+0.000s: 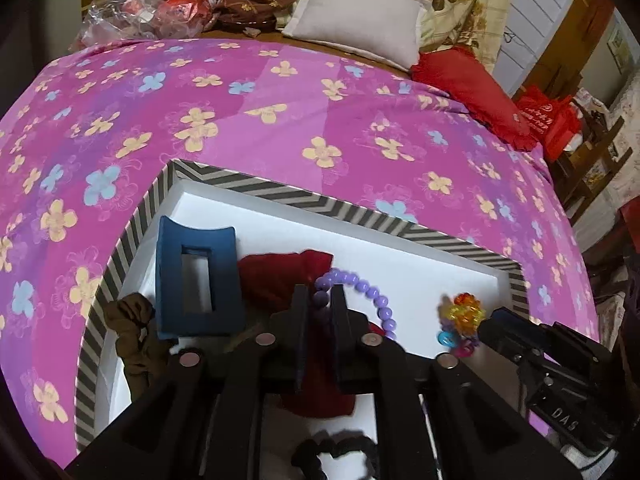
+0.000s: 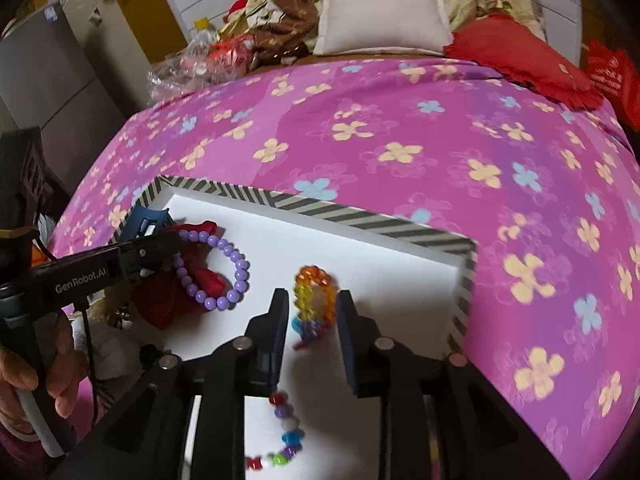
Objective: Organize jewelry
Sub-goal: 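Carry the amber and purple bracelets into the tray and open both tools, then withdraw both tools toward the blue and green flower bracelets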
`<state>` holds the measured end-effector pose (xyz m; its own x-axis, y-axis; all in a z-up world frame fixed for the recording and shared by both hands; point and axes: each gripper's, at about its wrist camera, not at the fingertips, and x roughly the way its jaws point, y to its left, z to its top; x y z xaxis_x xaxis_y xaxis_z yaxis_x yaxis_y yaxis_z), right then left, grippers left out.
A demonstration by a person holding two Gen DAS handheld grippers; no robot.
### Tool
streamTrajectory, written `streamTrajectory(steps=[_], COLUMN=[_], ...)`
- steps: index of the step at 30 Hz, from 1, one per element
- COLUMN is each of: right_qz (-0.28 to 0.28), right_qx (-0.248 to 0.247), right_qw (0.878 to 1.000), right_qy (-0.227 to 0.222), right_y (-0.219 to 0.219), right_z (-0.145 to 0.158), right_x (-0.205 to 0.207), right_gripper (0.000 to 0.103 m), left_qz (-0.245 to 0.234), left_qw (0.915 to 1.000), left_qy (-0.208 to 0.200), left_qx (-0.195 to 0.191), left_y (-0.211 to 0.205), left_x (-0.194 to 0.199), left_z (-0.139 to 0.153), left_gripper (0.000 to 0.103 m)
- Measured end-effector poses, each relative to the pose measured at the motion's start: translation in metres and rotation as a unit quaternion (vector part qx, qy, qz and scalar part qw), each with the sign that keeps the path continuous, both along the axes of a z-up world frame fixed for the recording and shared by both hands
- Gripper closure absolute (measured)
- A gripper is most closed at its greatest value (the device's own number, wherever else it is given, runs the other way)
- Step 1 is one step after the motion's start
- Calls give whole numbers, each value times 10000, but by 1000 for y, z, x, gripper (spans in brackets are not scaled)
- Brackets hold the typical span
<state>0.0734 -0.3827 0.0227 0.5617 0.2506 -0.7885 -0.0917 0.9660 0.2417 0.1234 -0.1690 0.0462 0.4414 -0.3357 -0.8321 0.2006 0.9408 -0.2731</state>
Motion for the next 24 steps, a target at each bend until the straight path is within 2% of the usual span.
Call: streamTrajectory(steps=[2,3,9,24], right_qz=[-41,-62,-80,122], right_qx=[40,53,129,87], right_qw=[10000,9999,9997,9992], right_qy=[-60,-82,-178,-358], right_y=[-7,-9,-17,3], right_z=[5,6,13,25], right_x=[-9,-13,-48,-119], right_gripper=[70,67,65,58], left_qz=[14,42,126,-50], left_qw=[9999,9999,9997,9957], left_qy=[13,5,-198,-749], left_qx=[-122,-148,9,543], left_y=[4,6,16,22], left_x=[-6,-9,-38,-124], left_z=[2,4,19,37], left_gripper=[84,83,81,81])
